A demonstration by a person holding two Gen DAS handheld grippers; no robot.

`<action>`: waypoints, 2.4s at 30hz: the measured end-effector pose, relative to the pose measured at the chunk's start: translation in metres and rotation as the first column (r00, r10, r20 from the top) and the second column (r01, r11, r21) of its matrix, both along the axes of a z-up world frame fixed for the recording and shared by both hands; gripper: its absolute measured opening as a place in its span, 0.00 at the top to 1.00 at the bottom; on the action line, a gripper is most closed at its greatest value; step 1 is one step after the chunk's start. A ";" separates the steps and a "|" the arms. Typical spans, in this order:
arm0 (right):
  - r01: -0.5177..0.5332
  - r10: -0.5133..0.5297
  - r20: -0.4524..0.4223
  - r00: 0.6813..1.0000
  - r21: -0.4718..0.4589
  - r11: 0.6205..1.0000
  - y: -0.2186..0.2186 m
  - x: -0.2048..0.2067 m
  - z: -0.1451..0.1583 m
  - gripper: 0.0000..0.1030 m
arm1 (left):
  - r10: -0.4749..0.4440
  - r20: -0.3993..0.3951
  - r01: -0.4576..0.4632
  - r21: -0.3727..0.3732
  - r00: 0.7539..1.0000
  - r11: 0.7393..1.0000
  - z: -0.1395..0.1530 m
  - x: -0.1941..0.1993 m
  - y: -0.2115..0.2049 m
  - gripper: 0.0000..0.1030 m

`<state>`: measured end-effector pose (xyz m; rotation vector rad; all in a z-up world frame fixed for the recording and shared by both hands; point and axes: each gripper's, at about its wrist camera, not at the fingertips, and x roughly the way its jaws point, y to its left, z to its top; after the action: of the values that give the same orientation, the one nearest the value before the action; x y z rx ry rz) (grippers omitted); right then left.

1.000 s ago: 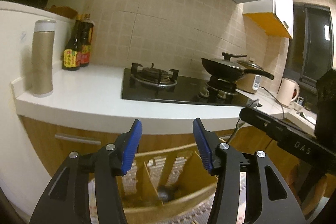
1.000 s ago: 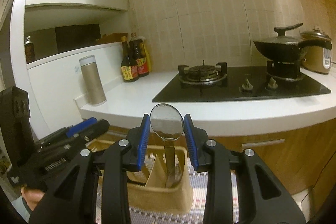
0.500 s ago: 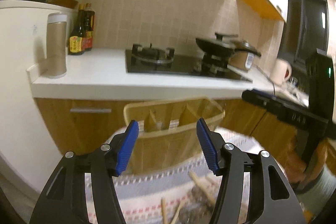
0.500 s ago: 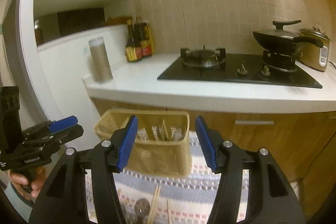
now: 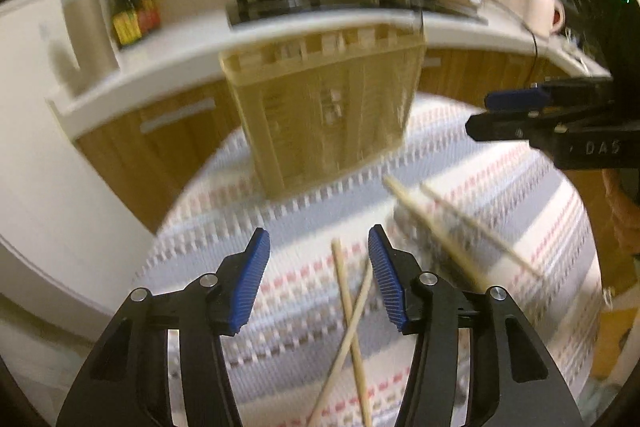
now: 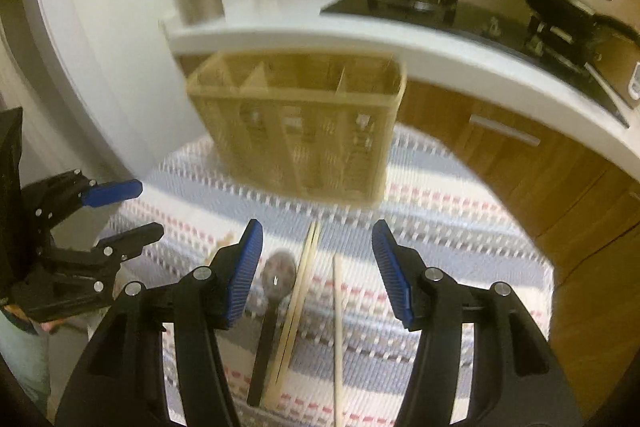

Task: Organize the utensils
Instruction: 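Move both tools back and lower the left tool onto a wooden chopstick, then close the left tool on a wooden chopstick while the right grasps another chopstick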

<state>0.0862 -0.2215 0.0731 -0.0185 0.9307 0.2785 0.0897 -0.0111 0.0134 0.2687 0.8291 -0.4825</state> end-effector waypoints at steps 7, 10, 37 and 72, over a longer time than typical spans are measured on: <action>-0.022 0.025 -0.157 0.987 0.020 1.000 0.007 0.008 -0.039 0.49 | -0.072 -0.201 0.096 0.110 0.977 0.989 -0.052 0.001 -0.002 0.64; -0.018 0.021 -0.206 0.978 0.014 1.000 0.008 0.014 -0.053 0.49 | -0.085 -0.209 0.121 0.165 0.974 0.979 -0.063 0.001 -0.011 0.67; 0.021 -0.008 -0.362 0.932 0.032 0.999 -0.010 0.031 -0.099 0.52 | 0.022 -0.344 -0.027 -0.010 0.939 1.000 -0.072 0.037 0.011 0.96; -0.117 0.027 -0.433 0.901 -0.182 0.976 0.013 0.047 -0.103 0.92 | 0.085 -0.329 0.000 0.250 0.941 0.968 -0.068 0.077 -0.033 0.92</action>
<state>0.1330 -0.2088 -0.0298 -0.1885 1.3995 0.2592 0.1666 -0.0439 -0.0541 0.4036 1.2325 -0.3888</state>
